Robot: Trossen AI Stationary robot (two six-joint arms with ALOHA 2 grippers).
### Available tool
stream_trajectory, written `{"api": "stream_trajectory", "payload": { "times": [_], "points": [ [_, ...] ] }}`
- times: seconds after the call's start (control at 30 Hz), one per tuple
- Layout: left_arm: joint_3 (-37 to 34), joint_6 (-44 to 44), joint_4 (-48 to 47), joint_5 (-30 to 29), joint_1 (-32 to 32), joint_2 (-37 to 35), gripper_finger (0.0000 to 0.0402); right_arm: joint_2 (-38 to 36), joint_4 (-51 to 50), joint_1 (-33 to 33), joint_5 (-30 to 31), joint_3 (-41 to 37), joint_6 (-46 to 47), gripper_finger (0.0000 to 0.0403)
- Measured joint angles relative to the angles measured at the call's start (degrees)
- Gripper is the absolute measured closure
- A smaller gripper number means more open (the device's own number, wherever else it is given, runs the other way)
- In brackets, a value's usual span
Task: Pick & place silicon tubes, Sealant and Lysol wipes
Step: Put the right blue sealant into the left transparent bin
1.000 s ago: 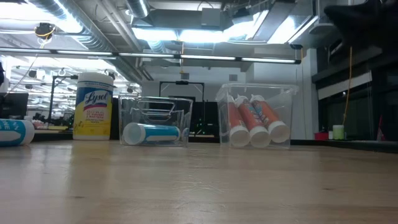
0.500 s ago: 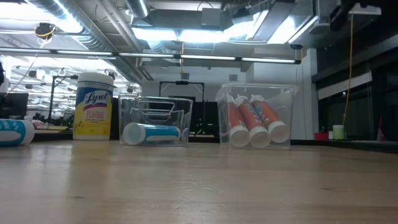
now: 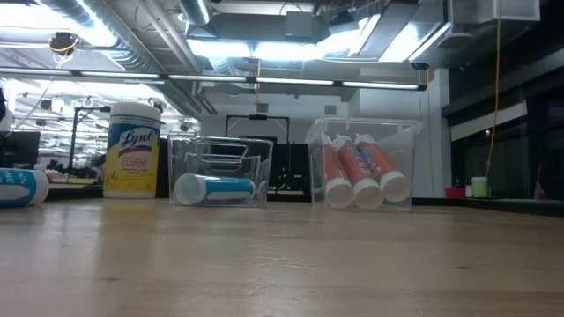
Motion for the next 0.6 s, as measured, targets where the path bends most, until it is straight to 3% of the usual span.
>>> {"api": "stream_trajectory", "payload": {
  "times": [0.4, 0.6],
  "points": [
    [0.0, 0.68, -4.3, -1.18, 0.45, -0.33, 0.0187, 16.83, -16.27, 0.01, 1.42, 21.29, -9.12, 0.0391],
    [0.0, 0.24, -6.59, -1.5, 1.54, -0.42, 0.0187, 21.67, -15.92, 0.01, 1.44, 26.09, -7.74, 0.0391]
  ]
}}
